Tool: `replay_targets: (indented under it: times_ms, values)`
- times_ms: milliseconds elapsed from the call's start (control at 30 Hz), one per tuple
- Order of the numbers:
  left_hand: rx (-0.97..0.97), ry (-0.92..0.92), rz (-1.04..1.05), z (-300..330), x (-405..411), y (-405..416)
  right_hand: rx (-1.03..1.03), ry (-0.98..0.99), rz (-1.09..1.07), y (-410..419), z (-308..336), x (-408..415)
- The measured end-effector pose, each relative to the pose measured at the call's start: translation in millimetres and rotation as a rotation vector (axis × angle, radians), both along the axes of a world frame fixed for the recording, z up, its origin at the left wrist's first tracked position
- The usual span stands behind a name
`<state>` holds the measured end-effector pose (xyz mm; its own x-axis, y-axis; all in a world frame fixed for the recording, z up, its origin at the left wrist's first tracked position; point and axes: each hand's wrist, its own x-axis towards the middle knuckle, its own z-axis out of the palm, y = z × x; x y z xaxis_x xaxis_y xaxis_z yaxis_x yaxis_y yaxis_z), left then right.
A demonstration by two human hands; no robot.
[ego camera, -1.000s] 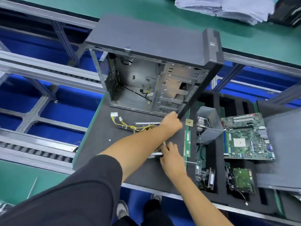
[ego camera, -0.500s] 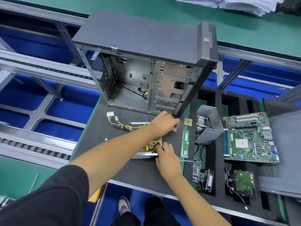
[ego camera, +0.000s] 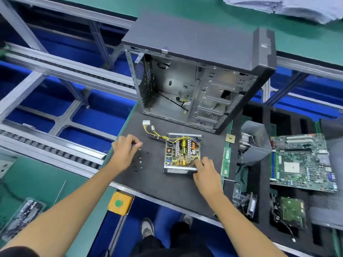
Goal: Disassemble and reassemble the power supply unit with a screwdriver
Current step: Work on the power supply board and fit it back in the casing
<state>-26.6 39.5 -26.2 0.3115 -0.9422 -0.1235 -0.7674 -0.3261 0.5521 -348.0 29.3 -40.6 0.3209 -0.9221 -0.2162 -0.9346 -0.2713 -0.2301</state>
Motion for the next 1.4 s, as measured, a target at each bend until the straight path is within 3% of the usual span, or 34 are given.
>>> replay_targets:
  times_ms: [100,267,433,533,733,900,1033,1100,1200,1300,1400]
  values:
    - [0.043,-0.041,-0.045,-17,10,13,-0.018,0.004,0.006,1,-1,0]
    - [-0.055,-0.058,-0.024,-31,14,23,-0.033,-0.008,-0.024,3,-3,0]
    - [0.026,-0.086,-0.166,-45,14,27,-0.010,-0.103,-0.051,5,1,-4]
    - [0.062,-0.068,-0.154,-47,16,24,-0.026,-0.192,-0.103,6,8,-13]
    - [-0.070,0.045,-0.126,-35,-9,20,0.013,-0.312,-0.282,13,19,-53]
    - [-0.166,0.117,-0.364,-3,-75,5,0.033,-0.231,-0.447,12,20,-101]
    - [-0.164,0.115,-0.548,8,-128,-14,0.130,-0.248,-0.714,-2,5,-143]
    - [-0.142,0.051,-0.653,7,-152,-24,0.216,-0.352,-0.873,-11,-4,-166]
    - [-0.117,-0.193,-0.872,4,-167,-38,0.315,-0.462,-1.002,-18,-15,-196]
    - [-0.004,-0.363,-0.979,3,-164,-43,0.323,-0.445,-1.008,-19,-24,-221]
    - [-0.022,-0.471,-1.051,6,-162,-41,0.300,-0.379,-0.966,-24,-27,-230]
